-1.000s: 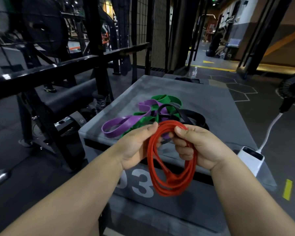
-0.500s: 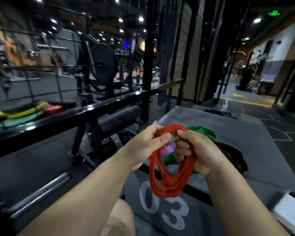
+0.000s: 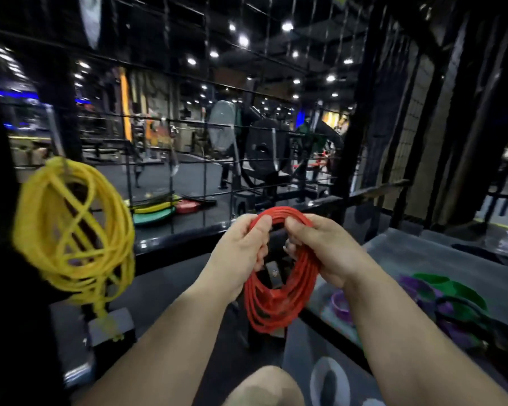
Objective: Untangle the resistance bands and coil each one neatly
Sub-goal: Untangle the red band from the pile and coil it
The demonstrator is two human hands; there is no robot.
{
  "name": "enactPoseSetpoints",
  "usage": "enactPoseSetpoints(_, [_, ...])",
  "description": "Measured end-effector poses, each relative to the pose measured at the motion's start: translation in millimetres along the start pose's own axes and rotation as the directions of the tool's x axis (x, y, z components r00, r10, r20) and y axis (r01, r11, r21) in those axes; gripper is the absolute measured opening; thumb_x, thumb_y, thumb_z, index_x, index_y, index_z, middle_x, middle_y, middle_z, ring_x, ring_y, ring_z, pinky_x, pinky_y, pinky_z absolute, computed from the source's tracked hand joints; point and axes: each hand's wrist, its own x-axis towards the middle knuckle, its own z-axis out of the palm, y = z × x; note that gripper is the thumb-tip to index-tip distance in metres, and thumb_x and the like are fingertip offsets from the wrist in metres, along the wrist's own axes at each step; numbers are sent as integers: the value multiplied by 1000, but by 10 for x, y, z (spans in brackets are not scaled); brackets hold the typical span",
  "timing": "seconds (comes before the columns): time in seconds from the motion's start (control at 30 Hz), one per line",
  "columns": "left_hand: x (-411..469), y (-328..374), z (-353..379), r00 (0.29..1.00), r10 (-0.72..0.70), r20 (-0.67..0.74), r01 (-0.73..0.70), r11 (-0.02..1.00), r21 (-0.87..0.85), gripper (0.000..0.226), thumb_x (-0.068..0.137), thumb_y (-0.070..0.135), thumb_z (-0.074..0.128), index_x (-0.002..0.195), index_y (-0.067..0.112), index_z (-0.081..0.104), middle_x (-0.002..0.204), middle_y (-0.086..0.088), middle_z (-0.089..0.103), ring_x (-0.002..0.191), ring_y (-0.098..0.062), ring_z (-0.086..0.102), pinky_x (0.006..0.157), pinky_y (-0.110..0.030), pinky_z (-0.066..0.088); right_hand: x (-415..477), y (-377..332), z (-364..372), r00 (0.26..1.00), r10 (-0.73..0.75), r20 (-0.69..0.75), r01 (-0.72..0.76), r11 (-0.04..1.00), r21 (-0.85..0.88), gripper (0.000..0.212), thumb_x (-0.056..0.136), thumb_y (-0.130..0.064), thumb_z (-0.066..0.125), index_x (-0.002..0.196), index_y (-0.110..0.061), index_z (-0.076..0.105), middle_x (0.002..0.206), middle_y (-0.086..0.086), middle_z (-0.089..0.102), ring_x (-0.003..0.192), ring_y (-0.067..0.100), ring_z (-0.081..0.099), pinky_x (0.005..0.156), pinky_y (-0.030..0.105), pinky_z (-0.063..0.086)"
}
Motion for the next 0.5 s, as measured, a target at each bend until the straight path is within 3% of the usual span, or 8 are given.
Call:
enactPoseSetpoints(0.1, [-12,111,-241,994,43,-101,-40,999,27,19,99,29,48,87,16,50,64,4,41,52,-8,36,45,-21,29,199,-52,252,997,-42,70,44,999,-26,25,85,-26,68,91,-3,60,58,-5,45,60,13,45,68,30,41])
enactPoseSetpoints(0.2, [-14,225,-389,974,95,-204,-83,994,67,18,98,30,50,87,17,51,63,2,41,52,-10,36,48,-25,29,351,-118,499,994,-70,80,73,997,-37,12,94,-20,62,84,-13,60,61,-5,52,63,12,50,61,23,45])
enactPoseSetpoints(0.33, [-20,384,-622,900,229,-372,-180,970,162,8,90,33,61,90,26,57,64,6,51,54,-9,46,54,-28,36,591,-265,872,983,-99,156,108,993,-54,10,96,-22,59,98,-13,63,80,-2,64,73,10,57,61,23,47])
enactPoseSetpoints(0.43, [-6,463,-786,830,296,-473,-196,948,250,12,84,44,57,89,33,57,70,7,54,63,-13,50,62,-32,40,734,-392,1111,971,-141,192,158,985,-71,24,96,-21,59,110,-2,63,94,7,64,82,14,60,67,23,50])
enactPoseSetpoints(0.5, [8,505,-861,787,331,-521,-211,937,276,8,89,42,56,87,34,54,73,4,53,65,-15,51,63,-35,40,810,-456,1240,964,-187,189,213,968,-130,27,94,-25,63,110,-4,64,91,1,65,83,12,59,77,29,50])
